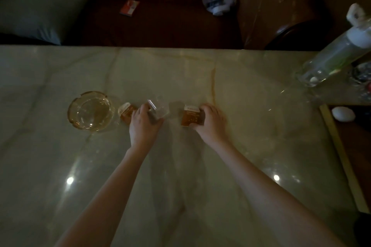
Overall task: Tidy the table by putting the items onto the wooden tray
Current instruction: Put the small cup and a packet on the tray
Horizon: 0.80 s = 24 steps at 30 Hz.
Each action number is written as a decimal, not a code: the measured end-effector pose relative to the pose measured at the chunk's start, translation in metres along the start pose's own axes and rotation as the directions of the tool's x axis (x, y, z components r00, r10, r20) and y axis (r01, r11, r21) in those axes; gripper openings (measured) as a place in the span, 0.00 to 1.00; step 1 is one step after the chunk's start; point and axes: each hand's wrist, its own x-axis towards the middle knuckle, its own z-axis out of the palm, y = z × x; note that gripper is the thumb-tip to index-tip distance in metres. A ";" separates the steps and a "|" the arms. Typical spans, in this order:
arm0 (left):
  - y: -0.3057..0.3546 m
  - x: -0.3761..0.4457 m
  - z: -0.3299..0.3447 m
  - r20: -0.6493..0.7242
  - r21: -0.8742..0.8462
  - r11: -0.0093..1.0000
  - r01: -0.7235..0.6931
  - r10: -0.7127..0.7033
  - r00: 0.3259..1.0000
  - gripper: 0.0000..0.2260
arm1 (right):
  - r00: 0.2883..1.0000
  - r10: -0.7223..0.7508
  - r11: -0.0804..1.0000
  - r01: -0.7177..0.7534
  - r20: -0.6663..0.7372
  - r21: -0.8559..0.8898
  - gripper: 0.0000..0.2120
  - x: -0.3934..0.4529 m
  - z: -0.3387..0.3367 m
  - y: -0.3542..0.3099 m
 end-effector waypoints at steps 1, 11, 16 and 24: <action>0.002 -0.001 0.000 -0.010 0.006 1.000 0.000 0.000 1.000 0.17 | 0.999 0.022 0.999 -0.021 -0.023 0.046 0.23 -0.001 -0.001 -0.001; 0.017 -0.026 -0.002 -0.093 0.060 0.998 0.028 -0.023 0.995 0.15 | 0.989 0.149 0.916 -0.148 0.026 0.372 0.12 -0.022 -0.019 0.004; 0.036 -0.049 -0.001 -0.075 0.017 0.999 -0.031 0.032 0.997 0.17 | 0.988 0.153 0.891 -0.136 -0.003 0.434 0.11 -0.035 -0.046 0.018; 0.104 -0.083 0.011 -0.070 -0.044 0.973 -0.226 0.222 0.972 0.19 | 0.979 0.159 0.876 -0.080 -0.127 0.476 0.16 -0.056 -0.114 0.047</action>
